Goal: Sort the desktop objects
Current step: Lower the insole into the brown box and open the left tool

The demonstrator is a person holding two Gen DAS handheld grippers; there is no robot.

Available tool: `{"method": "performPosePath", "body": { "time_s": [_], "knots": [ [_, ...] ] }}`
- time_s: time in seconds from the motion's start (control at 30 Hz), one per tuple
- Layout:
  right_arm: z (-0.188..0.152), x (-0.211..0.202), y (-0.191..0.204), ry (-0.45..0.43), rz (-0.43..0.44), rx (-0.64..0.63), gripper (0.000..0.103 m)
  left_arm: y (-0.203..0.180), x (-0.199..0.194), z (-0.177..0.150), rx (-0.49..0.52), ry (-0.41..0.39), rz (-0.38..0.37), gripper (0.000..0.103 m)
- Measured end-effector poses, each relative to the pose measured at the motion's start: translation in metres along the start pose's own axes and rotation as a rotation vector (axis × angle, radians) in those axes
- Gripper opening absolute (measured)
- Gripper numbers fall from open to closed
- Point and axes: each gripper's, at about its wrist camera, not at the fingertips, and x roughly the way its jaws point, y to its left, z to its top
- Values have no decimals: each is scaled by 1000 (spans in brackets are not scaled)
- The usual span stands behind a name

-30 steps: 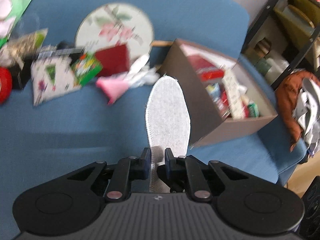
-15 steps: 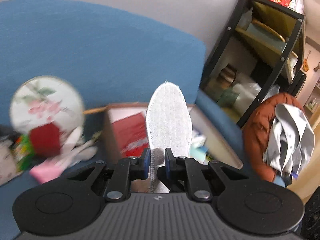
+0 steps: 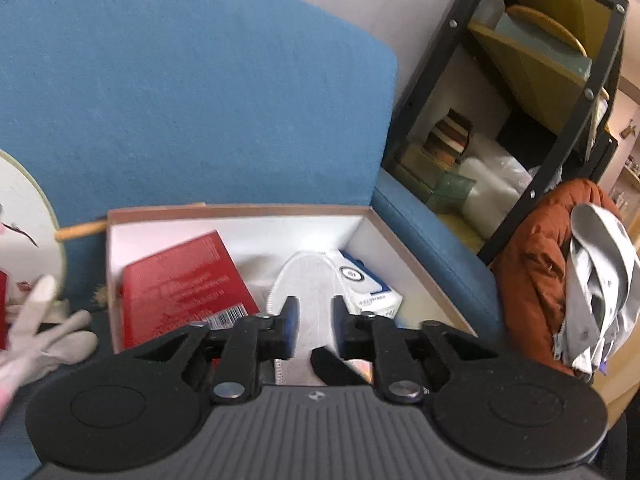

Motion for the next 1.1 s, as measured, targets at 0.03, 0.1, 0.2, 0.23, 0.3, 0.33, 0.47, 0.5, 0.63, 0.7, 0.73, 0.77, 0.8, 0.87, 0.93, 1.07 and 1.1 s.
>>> {"method": "performPosePath", "body": {
  "time_s": [0.03, 0.1, 0.2, 0.23, 0.3, 0.33, 0.47, 0.5, 0.63, 0.7, 0.73, 0.77, 0.8, 0.87, 0.93, 1.07, 1.1],
  "knots": [
    [-2, 3, 0, 20, -5, -11, 52, 1, 0, -4, 2, 15, -11, 59],
    [-11, 4, 4, 43, -20, -25, 63, 3, -5, -10, 15, 14, -14, 89],
    [-21, 3, 6, 38, -55, -27, 81, 5, -14, -14, 65, 2, 9, 92],
    [-23, 2, 8, 38, -62, -24, 88, 5, -16, -15, 73, 9, 21, 92],
    [-26, 0, 10, 45, -61, -13, 92, 8, -20, -15, 82, 15, 42, 92],
    [-27, -2, 12, 47, -60, -9, 92, 9, -21, -16, 83, 16, 50, 92],
    [-23, -4, 16, 50, -72, -16, 94, 15, -34, -19, 75, 30, 76, 92],
    [-22, -6, 19, 47, -74, -23, 94, 15, -38, -20, 80, 30, 80, 92],
    [-18, -18, 38, 32, -69, -46, 95, 17, -56, -24, 126, 24, 111, 92],
    [-15, -22, 46, 26, -55, -55, 95, 17, -68, -25, 145, 16, 122, 92],
    [-14, -25, 51, 23, -51, -62, 95, 18, -74, -26, 151, 11, 125, 92],
    [-12, -28, 57, 20, -49, -70, 95, 18, -79, -26, 155, 7, 128, 92],
    [-11, -31, 62, 18, -48, -76, 95, 18, -86, -27, 158, 0, 131, 92],
    [-8, -35, 72, 11, -38, -83, 95, 19, -98, -28, 159, -9, 135, 92],
    [-5, -41, 83, 7, -25, -86, 95, 22, -111, -29, 145, -16, 137, 92],
    [-1, -54, 108, -1, -1, -102, 95, 27, -138, -32, 121, -28, 159, 92],
    [-1, -58, 114, -2, 4, -105, 95, 29, -144, -33, 117, -34, 169, 92]
  ]
}}
